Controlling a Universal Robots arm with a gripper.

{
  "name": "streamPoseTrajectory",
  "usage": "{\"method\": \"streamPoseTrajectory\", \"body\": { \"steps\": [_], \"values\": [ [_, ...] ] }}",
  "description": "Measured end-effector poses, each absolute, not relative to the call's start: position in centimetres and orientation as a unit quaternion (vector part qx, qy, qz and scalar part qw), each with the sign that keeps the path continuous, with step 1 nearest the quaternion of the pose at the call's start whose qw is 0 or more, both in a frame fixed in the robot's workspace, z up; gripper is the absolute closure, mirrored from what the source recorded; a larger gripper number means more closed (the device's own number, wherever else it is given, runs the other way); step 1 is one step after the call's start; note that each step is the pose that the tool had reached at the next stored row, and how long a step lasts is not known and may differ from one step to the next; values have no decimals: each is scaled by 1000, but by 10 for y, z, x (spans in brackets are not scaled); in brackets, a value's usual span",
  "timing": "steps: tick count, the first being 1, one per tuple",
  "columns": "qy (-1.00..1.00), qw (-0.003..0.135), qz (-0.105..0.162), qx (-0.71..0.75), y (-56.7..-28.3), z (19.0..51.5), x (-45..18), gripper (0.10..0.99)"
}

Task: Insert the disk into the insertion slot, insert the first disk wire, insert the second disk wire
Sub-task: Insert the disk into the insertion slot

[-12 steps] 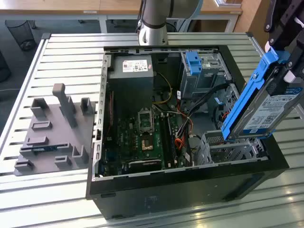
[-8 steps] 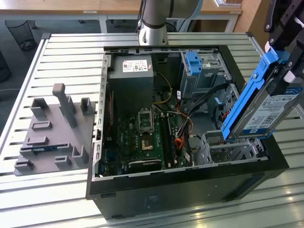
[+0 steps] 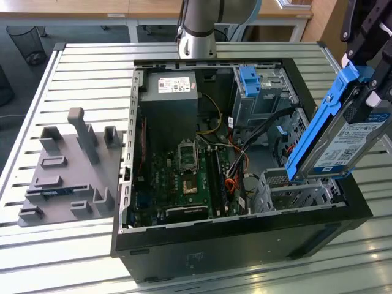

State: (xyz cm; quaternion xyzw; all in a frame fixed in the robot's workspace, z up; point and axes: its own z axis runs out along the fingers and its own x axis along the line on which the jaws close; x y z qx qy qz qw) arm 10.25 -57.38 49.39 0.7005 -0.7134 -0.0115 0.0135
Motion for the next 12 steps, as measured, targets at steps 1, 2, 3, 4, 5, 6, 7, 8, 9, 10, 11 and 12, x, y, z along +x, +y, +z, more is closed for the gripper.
{"method": "streamPoseTrajectory", "body": {
  "steps": [1,2,3,4,5,6,7,8,9,10,11,12],
  "values": [
    [-713,12,-10,701,-574,493,102,718],
    [-714,11,-9,701,-574,493,102,718],
    [-713,9,-7,701,-574,492,102,718],
    [-713,8,-6,701,-574,491,102,718],
    [-714,7,-4,701,-574,490,101,718],
    [-714,5,-3,701,-574,489,100,718],
    [-713,5,-3,701,-574,488,99,718],
    [-714,4,-2,701,-573,487,98,718],
    [-714,3,-1,701,-573,486,97,718],
    [-714,2,-1,701,-573,485,96,718],
    [-714,2,0,701,-573,484,95,718],
    [-714,1,0,701,-572,482,94,718]
  ]
}}
